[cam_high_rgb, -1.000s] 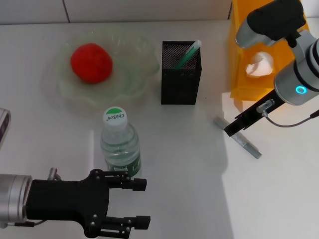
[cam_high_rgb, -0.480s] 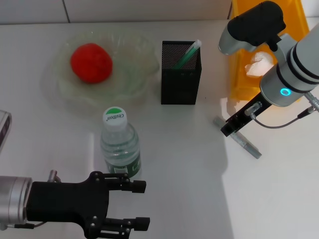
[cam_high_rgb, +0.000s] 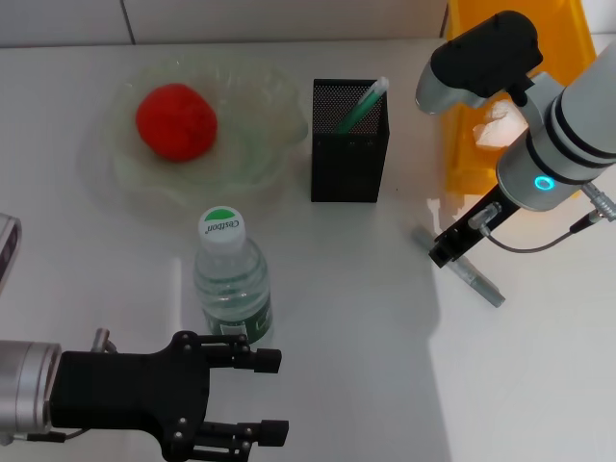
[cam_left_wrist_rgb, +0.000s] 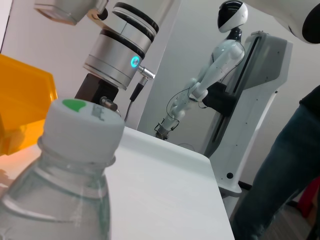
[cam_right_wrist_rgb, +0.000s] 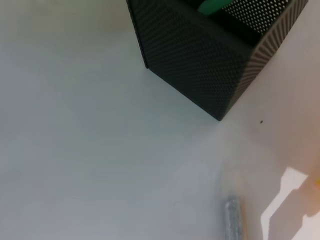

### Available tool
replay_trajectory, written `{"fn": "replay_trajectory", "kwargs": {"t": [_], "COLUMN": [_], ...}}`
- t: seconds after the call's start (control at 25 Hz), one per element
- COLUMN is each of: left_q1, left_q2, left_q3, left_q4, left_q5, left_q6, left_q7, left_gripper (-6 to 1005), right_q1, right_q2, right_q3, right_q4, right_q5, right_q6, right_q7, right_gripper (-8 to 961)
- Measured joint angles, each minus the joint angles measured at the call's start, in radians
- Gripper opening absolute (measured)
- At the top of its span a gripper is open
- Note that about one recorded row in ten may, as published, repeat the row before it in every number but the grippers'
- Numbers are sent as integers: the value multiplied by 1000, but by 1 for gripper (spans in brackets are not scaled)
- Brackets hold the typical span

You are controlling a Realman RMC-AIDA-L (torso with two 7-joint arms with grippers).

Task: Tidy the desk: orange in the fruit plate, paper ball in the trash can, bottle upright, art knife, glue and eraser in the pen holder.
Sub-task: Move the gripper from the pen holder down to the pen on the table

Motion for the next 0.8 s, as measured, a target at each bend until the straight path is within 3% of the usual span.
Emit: {"fn": "replay_trajectory", "kwargs": {"t": [0.32, 0.8], "left_q1": [1, 4], "left_q2": [0, 0], "left_q3": [0, -5], "left_q4": [0, 0], "left_q5": [0, 0], "left_q6": [-1, -3], "left_q7": [1, 0], "left_gripper": [740, 740], "right_q1": [16, 1], "right_q2": [0, -1], "right_q3": [-6, -18], "right_q4": [30, -1], "right_q5": [-2, -3], "right_q6": [6, 12], "right_q7": [0, -7], "right_gripper": [288, 128]}}
